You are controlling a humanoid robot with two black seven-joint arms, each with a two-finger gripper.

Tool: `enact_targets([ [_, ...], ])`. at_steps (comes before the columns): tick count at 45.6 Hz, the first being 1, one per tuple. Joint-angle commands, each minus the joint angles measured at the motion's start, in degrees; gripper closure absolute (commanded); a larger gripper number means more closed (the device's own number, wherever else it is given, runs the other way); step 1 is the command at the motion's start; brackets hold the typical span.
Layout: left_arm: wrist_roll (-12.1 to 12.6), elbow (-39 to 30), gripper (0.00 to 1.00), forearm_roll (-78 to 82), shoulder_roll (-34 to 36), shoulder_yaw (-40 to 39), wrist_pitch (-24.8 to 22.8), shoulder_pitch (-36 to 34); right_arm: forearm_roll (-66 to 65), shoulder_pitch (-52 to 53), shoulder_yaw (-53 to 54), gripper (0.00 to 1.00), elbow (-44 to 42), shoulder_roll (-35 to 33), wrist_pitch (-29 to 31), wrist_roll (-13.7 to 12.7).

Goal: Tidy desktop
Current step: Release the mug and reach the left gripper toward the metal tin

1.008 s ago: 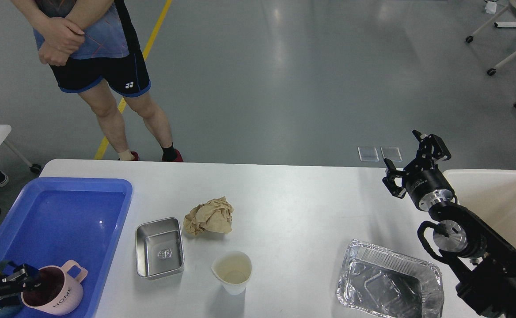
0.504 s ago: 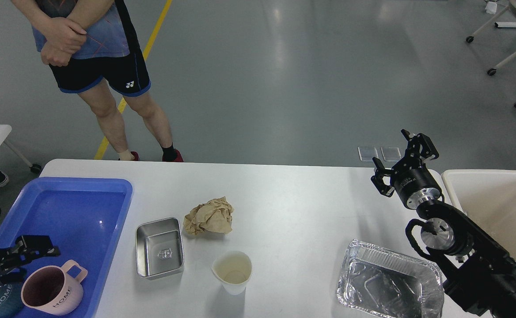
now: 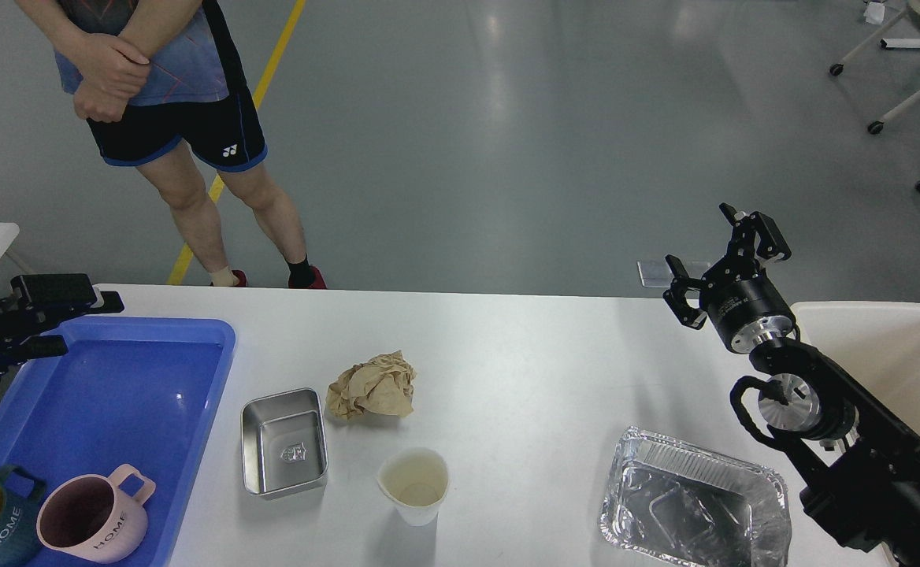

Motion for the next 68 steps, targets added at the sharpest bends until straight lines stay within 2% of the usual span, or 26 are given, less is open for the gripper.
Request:
enact_targets([
  [1,-0.1,-2.7,0.03,-1.3,2.6,-1.0,-0.7,0.1,0.1,0.0,-0.1,0.00,1.4,-2.3,0.2,0.0],
  [8,-0.1,-4.2,0.03,-3.3,7.0,-0.3,-0.9,0.3,0.1,-0.1,-0.1,0.00,2.1,-4.4,0.3,0.0],
  [14,0.0,-3.8,0.03,-3.5,6.1,-0.2,0.3,0.6,0.1,0.0,-0.2,0.00,2.0,-3.8,0.3,0.0],
  [20,1.0,-1.2,0.04,-3.5,-0.2,0.7,2.3,1.2,0.0,-0.2,-0.3,0.00,1.9,-3.4,0.2,0.0],
  [26,1.8,0.7,0.04,-2.5,-8.8,4.7,3.3,0.9,0.1,-0.5,-0.4,0.00,2.1,-3.2,0.0,0.0],
  [28,2.7,1.0,0.04,-2.1,-11.1,6.3,4.5,0.3,0.1,-0.9,-0.4,0.00,2.2,-3.4,0.0,0.0],
  [33,6.6,2.0,0.04,1.2,-16.2,9.5,7.7,0.1,0.1,-1.8,-0.4,0.00,2.7,-3.6,0.0,0.0],
  [35,7.2,3.0,0.04,3.0,-18.2,10.8,8.1,0.1,0.1,-1.9,-0.4,0.00,2.7,-3.4,0.0,0.0],
  [52,7.1,14.8,0.05,11.1,-30.4,14.7,10.0,0.2,-0.4,-2.3,-0.5,0.00,2.4,-3.3,0.1,0.0],
  [57,7.1,15.6,0.09,12.2,-32.3,15.7,10.6,0.2,-0.5,-2.8,-0.5,0.00,2.5,-3.1,0.1,0.0],
  [68,7.1,17.5,0.10,13.6,-33.9,15.8,11.6,0.7,-0.5,-3.5,-0.5,0.00,2.6,-3.4,0.1,0.0],
])
